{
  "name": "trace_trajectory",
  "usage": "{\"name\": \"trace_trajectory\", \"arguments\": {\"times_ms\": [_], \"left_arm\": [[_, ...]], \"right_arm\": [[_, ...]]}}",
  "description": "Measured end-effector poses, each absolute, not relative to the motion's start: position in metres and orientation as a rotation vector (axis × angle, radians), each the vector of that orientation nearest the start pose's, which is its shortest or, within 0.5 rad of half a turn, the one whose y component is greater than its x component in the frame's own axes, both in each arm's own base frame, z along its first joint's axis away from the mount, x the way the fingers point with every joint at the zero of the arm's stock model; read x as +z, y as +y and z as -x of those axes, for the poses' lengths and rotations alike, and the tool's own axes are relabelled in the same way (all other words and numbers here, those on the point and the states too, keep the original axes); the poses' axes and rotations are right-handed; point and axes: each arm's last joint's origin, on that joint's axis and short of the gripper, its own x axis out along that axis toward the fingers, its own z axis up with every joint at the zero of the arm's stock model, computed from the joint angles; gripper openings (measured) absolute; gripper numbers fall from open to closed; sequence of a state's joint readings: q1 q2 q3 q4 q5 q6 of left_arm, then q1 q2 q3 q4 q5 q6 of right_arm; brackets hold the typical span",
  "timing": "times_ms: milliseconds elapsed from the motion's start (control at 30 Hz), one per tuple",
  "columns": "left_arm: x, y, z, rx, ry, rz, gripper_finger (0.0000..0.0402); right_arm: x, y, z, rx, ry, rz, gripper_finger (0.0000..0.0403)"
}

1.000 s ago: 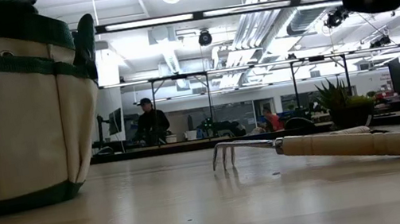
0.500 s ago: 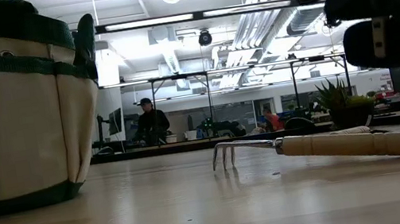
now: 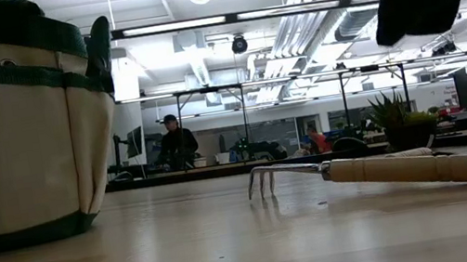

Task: Pick & Place Garden tools in Gardening bag
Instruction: Put the hand rake into the gardening bag

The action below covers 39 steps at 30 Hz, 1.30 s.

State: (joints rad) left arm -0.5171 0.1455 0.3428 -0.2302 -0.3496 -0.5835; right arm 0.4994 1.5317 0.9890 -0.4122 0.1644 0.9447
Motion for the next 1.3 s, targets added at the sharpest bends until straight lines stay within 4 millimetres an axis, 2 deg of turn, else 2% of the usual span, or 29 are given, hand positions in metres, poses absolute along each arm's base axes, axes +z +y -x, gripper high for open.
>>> {"name": "trace_trajectory", "arguments": {"times_ms": [267,533,1300], "left_arm": [[0.244,-0.032,-0.076,-0.150,0.089,0.562,0.0229],[0.244,-0.032,-0.076,-0.150,0.089,0.561,0.0229],[0.244,-0.032,-0.076,-0.149,0.089,0.564,0.0229]], "right_arm": [[0.187,0.149,-0.279,-0.079,1.077,-0.510,0.0003],[0.158,0.154,-0.286,-0.101,1.161,-0.491,0.0003],[0.156,0.157,-0.292,-0.047,1.110,-0.458,0.0003]]}}
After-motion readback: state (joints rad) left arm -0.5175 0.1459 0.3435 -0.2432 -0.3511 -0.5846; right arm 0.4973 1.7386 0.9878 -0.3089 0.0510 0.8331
